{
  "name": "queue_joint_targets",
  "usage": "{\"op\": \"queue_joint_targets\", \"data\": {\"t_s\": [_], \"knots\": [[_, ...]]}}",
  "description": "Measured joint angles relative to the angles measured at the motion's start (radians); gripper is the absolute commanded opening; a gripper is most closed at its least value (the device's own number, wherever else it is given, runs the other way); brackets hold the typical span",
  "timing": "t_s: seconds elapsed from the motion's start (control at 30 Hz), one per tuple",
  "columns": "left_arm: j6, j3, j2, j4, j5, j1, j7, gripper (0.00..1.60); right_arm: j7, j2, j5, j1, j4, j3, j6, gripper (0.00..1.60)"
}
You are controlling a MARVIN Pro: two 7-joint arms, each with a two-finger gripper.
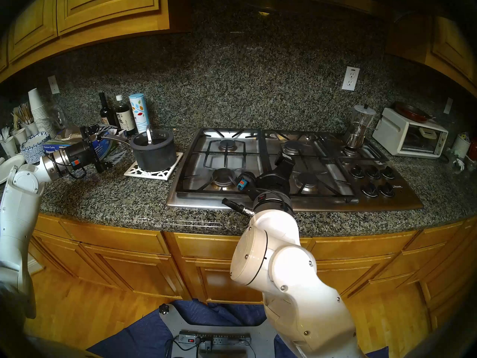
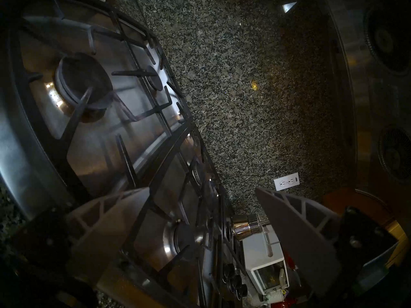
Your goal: Pick up the pot, put it on the stove, take off the pot lid
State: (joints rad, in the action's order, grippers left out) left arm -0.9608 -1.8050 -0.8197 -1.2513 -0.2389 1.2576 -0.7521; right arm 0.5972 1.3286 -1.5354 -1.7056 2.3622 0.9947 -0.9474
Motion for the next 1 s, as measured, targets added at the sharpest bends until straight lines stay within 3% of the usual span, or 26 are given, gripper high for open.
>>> {"op": "queue_joint_targets", "data": {"t_s": [0.63,1.0], "knots": [[0.000,-0.002,-0.003,0.001,-0.016,0.000,0.001,1.60,0.002,0.000,0.000,-0.001,-0.001,0.000,0.000,1.60],[0.000,-0.005,-0.001,0.059,-0.127,-0.036,0.013,1.60,0.003,0.000,0.000,-0.001,-0.001,0.000,0.000,1.60]]}}
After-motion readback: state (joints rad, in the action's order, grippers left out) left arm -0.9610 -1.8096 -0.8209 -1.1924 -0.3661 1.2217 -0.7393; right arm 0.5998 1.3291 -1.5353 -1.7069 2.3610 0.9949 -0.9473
